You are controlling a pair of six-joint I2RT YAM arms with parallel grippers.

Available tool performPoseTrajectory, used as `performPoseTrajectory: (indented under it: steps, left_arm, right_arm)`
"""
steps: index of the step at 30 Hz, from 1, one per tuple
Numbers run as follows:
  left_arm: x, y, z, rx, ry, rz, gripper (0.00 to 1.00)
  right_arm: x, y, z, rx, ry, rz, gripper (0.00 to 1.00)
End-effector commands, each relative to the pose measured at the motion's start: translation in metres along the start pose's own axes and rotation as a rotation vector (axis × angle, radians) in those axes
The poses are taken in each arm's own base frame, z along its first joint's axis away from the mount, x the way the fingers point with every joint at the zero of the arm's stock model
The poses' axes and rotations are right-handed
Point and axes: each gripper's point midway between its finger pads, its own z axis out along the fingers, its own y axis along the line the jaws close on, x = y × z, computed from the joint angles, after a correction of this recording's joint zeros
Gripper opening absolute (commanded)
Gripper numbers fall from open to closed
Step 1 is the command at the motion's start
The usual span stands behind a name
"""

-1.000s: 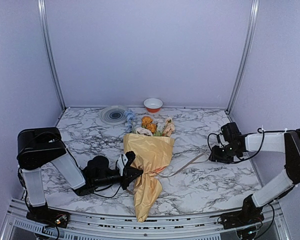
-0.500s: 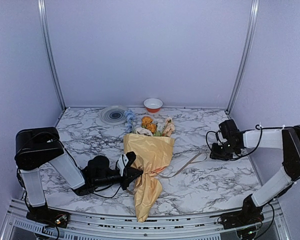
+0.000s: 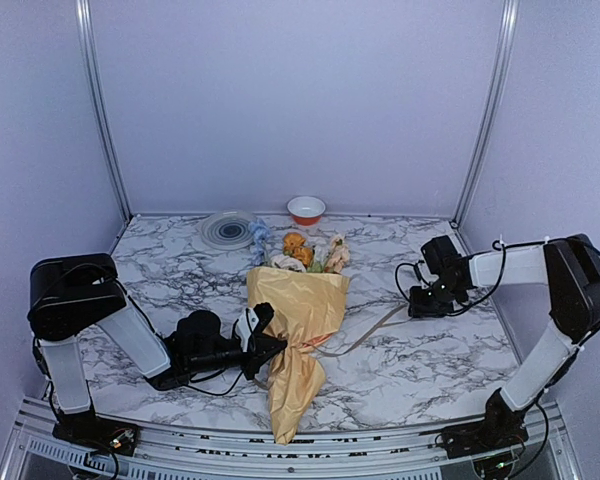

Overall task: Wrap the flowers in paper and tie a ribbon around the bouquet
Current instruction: Cross the half-tied ribbon over the folded bouquet.

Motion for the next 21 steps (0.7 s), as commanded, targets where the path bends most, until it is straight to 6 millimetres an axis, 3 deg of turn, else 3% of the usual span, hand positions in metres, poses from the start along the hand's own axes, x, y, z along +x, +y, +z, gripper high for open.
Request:
performPoseTrajectory:
  steps: [1, 3, 4, 7, 9, 13, 18, 21]
  left_arm:
    - [-0.008, -0.004, 0.000, 0.005, -0.009, 0.013, 0.00]
    - [-0.007, -0.004, 0.000, 0.004, -0.006, 0.013, 0.00]
    - [-0.007, -0.003, -0.001, 0.003, -0.005, 0.014, 0.00]
    - [-0.007, -0.003, -0.001, -0.001, -0.004, 0.021, 0.00]
    - [-0.008, -0.002, -0.001, -0.007, -0.004, 0.031, 0.00]
    - [-0.010, -0.002, -0.001, -0.013, -0.010, 0.042, 0.00]
    - [-0.008, -0.005, 0.001, -0.012, -0.003, 0.062, 0.00]
    - [-0.006, -0.008, 0.001, -0.012, 0.001, 0.069, 0.00]
  right_arm:
    - [-0.007, 0.012, -0.001, -0.038, -0.003, -0.020, 0.24]
    - [-0.007, 0.010, -0.002, -0.025, 0.001, -0.016, 0.04]
    - [-0.009, 0.009, -0.005, -0.019, -0.006, -0.013, 0.00]
    - [-0.020, 0.016, -0.029, -0.055, -0.066, -0.020, 0.00]
    - [-0.031, 0.037, -0.055, -0.143, -0.124, -0.065, 0.00]
    - [-0.043, 0.118, -0.135, -0.389, -0.274, -0.292, 0.00]
    - [-0.022, 0.226, -0.243, -0.811, -0.423, -0.518, 0.00]
    - [-0.009, 0.277, -0.286, -0.994, -0.490, -0.561, 0.00]
